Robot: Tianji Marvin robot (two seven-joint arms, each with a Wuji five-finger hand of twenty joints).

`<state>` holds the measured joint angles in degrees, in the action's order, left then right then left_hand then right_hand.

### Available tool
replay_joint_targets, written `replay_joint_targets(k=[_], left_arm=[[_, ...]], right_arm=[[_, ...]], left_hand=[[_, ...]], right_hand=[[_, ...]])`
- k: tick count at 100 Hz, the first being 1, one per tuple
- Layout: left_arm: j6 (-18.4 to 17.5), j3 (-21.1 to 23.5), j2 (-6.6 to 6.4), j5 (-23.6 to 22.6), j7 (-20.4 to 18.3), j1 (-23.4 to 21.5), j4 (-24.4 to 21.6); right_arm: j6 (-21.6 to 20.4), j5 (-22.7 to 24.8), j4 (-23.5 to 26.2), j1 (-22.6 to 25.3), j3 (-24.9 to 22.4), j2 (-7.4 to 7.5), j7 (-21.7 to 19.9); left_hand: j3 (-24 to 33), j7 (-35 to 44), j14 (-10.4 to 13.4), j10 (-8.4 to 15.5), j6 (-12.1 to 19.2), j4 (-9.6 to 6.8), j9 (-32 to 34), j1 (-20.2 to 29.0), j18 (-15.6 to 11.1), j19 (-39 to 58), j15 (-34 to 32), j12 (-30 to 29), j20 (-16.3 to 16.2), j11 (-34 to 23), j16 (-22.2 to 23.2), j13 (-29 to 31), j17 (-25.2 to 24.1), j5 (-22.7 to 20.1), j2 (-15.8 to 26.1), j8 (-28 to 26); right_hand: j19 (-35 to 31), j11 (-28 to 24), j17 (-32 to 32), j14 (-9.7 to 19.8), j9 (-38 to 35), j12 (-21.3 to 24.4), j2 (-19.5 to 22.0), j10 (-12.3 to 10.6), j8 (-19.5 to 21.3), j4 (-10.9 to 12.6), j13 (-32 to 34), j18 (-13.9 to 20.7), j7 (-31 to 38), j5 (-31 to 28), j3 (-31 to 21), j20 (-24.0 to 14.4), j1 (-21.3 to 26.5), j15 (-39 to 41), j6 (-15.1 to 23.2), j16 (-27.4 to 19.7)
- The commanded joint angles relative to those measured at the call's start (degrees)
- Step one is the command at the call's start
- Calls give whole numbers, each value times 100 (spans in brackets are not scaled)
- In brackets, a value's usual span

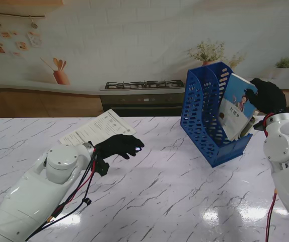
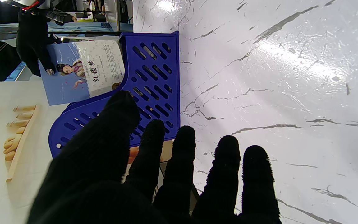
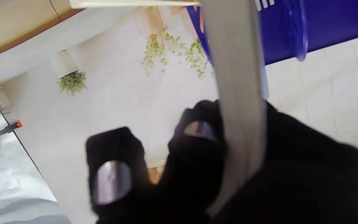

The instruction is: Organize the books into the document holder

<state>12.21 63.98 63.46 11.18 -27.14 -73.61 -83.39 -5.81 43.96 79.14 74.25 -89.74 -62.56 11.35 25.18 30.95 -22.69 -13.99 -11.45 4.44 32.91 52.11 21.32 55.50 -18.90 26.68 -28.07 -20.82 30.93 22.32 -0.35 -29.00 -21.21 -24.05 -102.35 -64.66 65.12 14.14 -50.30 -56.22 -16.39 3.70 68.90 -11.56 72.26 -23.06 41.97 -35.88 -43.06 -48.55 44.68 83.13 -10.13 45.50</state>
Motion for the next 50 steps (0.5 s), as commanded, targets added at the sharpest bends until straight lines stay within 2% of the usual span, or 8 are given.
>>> replay_joint_targets(k=[1,17,34,50], left_arm=[[-110,-18,22,-14,-53,14,3],[-89,-3,17,-64,-28,3,-40],[-84,-1,19,-58,-27,-5,-25],[-101,2,23,-33,-37,-4,23]], right_arm=[[-95,3,-244,-41,115,-81,78],[-185,-62,-418,-281,245,-129,340],[-326,29,-502,-429,322,-116,387],[-618,264,-785,-511,396,-67,512]], left_hand=[[87,74,96,124,157,-163,71,-15,-64,-105,-98,58,40,-93,76,104,-47,-33,-17,-96],[85,79,97,140,166,-164,79,-13,-68,-102,-104,60,39,-99,78,115,-41,-37,-17,-97],[83,85,94,148,167,-164,83,-10,-71,-99,-104,61,37,-102,77,112,-40,-42,-11,-99],[84,87,99,146,168,-165,96,-9,-70,-95,-109,64,35,-107,80,117,-41,-47,-11,-98]], right_hand=[[-383,-141,193,690,136,-78,935,-852,457,280,151,2116,3118,-328,-780,-93,1358,27,2744,69],[-395,-174,195,704,140,-80,946,-836,442,275,173,2149,3188,-340,-780,-117,1371,21,2746,76],[-285,-180,163,647,146,-69,966,-860,430,261,110,2075,3259,-396,-759,-110,1370,-4,2808,81],[-164,-181,141,619,198,-100,985,-905,444,236,54,1981,3313,-382,-724,-105,1389,-32,2866,81]])
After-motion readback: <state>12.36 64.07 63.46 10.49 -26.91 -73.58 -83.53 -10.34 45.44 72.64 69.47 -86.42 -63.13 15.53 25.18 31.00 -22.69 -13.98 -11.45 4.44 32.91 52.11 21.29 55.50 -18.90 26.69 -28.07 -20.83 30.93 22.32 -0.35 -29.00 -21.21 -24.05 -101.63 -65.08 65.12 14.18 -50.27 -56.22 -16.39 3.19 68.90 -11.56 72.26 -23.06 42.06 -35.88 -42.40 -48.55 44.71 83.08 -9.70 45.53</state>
